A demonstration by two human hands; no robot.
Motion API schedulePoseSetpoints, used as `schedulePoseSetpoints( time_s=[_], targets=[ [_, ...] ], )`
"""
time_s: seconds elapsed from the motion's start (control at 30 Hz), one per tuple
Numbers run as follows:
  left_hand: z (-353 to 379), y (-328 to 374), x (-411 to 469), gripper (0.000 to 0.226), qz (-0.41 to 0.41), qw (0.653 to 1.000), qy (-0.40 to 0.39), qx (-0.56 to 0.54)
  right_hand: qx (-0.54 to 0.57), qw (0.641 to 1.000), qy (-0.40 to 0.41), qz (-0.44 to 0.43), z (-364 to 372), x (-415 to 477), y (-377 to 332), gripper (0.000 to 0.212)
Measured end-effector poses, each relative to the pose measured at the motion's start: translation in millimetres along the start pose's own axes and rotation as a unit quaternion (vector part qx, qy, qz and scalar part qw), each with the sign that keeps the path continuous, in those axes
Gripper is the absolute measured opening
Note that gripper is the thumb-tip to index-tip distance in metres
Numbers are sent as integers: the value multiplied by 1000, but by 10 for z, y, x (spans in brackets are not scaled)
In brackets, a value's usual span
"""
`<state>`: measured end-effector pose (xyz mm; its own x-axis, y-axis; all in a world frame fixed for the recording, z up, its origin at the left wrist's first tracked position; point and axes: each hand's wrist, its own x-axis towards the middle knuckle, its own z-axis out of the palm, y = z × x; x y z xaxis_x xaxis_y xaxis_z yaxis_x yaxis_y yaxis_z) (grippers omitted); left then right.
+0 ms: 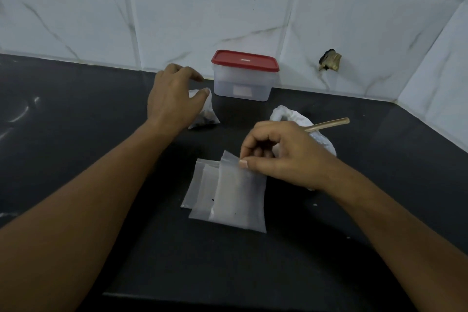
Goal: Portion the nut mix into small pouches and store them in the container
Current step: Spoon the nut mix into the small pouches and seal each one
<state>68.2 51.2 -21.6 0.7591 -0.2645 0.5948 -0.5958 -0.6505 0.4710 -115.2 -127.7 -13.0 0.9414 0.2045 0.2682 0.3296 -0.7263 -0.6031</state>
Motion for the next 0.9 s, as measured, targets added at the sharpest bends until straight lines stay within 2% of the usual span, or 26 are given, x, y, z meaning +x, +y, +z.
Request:
schedulePoseSetpoints(
  time_s=[0.13, 0.2, 0.33, 0.43, 0.67, 0.8, 0.9],
  targets=[
    [42, 139, -52, 24, 39, 997, 0, -64, 55, 991, 116, -34, -65, -19, 35, 5],
    [53, 229, -103, 18, 50, 990, -24, -131, 86, 983, 158, -33, -97, -27, 64, 3],
    [47, 415, -223, 15, 51, 945, -130, -294, 135, 971, 196, -20, -136, -35, 124, 6],
    [53, 523, -310, 18, 57, 912, -178, -365, 147, 967, 207, -6, -156, -23, 166, 5],
    [106, 598, -373, 18, 71, 876, -226, -420, 173, 956, 235, 32, -159, -7, 209, 6],
    [126, 595, -385, 15, 76, 873, -242, -416, 201, 948, 243, 51, -146, 2, 229, 10],
    [129, 586, -378, 13, 73, 873, -249, -414, 236, 936, 250, 70, -154, 2, 220, 23]
  ],
)
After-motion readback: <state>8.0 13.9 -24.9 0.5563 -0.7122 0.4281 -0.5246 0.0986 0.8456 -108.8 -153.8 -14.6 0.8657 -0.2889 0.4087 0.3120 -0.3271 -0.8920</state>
